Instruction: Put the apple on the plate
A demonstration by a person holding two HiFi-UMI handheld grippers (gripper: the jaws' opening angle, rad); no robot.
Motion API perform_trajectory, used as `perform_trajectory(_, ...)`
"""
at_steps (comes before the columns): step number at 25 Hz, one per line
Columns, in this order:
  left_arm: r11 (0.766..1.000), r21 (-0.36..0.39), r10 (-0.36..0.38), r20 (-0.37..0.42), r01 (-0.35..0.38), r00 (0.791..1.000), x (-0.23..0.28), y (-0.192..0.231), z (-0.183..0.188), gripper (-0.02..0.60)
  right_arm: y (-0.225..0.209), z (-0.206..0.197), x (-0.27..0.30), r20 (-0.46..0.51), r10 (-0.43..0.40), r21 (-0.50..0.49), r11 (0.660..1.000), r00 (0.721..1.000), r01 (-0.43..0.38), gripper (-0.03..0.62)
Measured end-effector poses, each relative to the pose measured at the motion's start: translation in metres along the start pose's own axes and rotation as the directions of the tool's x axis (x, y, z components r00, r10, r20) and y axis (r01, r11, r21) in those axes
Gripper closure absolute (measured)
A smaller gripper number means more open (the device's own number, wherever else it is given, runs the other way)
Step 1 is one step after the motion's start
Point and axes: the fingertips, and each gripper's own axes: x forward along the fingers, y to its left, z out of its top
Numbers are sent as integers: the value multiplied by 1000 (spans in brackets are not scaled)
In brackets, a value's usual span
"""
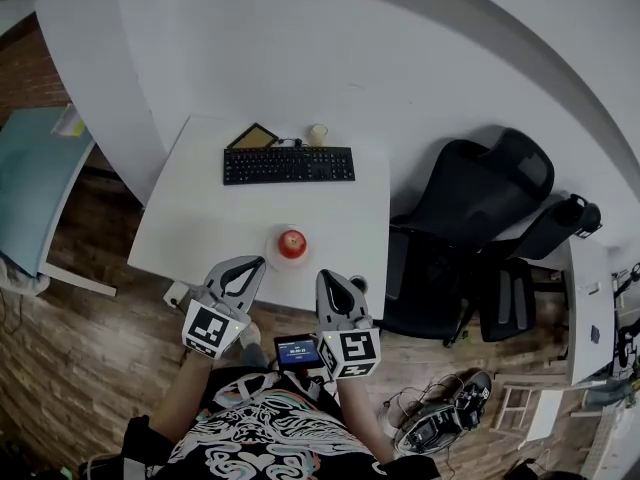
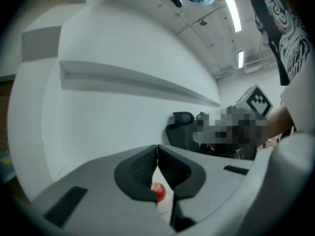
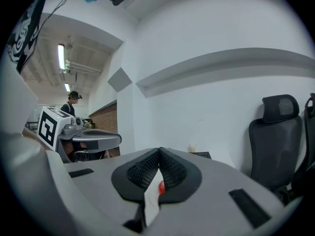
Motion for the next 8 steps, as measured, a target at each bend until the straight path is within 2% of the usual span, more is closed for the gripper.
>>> perform_trajectory(8, 1000, 5, 12, 20, -13, 1000, 1, -4, 4, 566, -5, -1, -5, 4, 2, 8, 1000, 1000, -2, 566)
